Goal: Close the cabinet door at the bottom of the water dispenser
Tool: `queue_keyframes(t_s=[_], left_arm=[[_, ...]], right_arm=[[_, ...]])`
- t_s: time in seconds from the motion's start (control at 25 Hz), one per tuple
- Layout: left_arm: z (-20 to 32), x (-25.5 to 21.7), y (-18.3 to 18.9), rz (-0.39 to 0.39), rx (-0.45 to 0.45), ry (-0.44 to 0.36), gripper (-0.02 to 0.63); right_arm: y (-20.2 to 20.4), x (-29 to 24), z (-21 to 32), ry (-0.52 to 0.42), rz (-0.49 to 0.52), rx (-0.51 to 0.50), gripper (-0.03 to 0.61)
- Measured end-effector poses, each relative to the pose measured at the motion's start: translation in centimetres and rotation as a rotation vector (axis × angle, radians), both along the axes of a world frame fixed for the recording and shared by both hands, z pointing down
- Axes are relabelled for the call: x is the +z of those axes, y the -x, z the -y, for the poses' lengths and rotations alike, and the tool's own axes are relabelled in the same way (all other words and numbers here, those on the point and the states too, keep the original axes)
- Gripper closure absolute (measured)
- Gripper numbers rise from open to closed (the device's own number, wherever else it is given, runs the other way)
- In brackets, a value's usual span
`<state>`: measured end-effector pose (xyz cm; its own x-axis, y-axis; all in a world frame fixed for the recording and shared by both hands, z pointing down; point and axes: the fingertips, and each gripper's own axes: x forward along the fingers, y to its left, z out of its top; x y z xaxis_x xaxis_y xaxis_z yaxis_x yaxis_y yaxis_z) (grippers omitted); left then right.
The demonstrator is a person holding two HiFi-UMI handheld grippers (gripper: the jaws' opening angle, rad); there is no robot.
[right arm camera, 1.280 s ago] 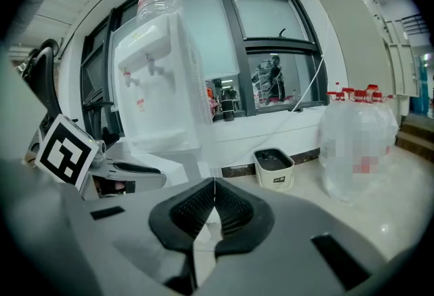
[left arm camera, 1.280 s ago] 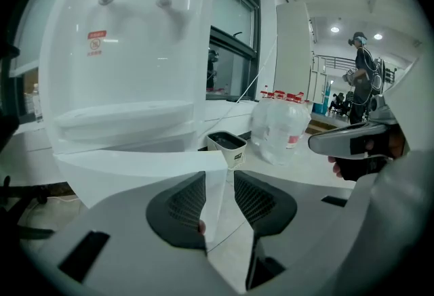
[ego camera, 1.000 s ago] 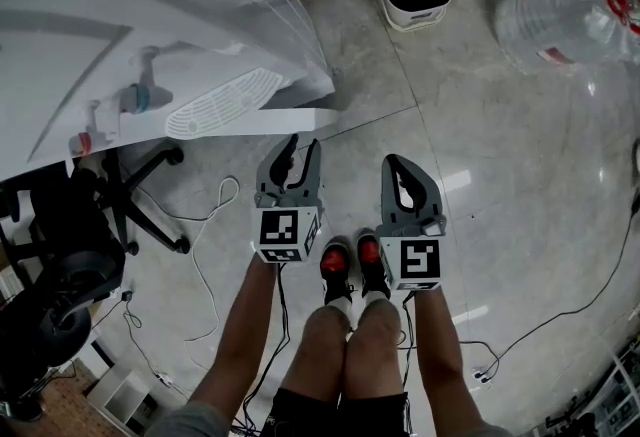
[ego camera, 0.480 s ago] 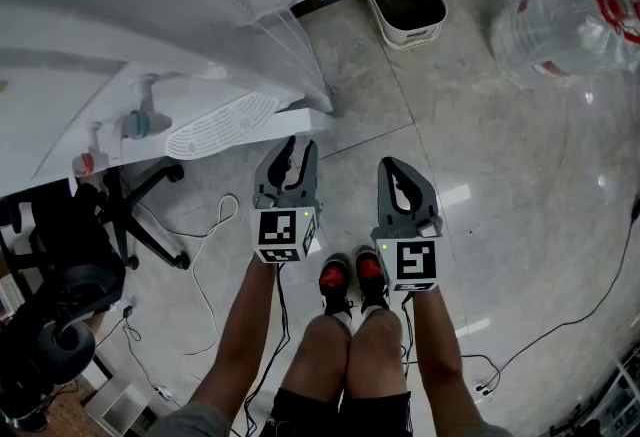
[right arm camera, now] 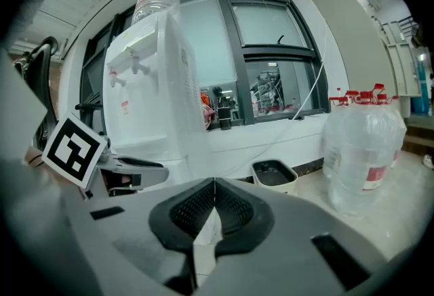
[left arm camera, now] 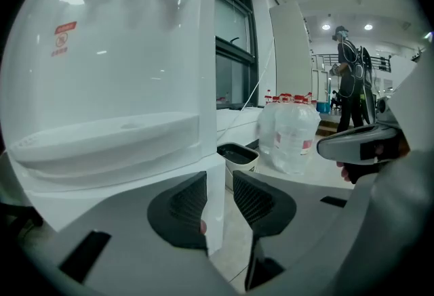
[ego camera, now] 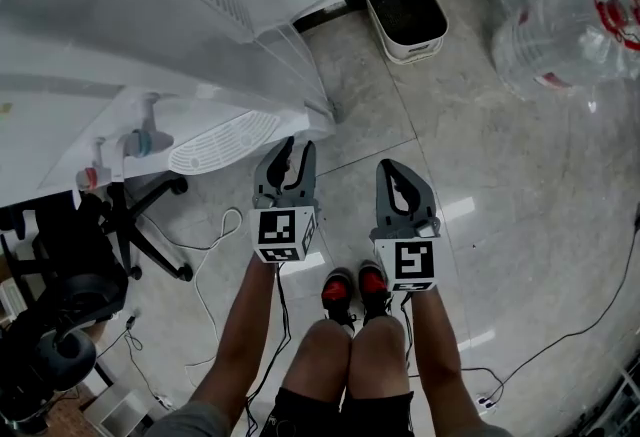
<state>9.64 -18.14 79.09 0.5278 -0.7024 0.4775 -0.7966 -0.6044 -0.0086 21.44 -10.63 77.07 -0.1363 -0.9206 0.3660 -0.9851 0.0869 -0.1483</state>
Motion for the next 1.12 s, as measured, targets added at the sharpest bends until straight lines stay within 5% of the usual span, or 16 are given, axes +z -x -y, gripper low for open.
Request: queue_keyframes(t_s=[0.76, 1.12], left_arm=[[0.6, -0.7, -0.3, 0.014, -0.011, -0.028, 0.476], [-2.5, -6.9, -0.7, -0.003, -0.012, 0.016, 0.476]], right_arm=[[-0.8, -0.5, -0.1, -0.019, -0.001, 0.000, 0.559], [-1.1, -6.9, -1.7, 0.006, -0.013, -0.012, 0.560]])
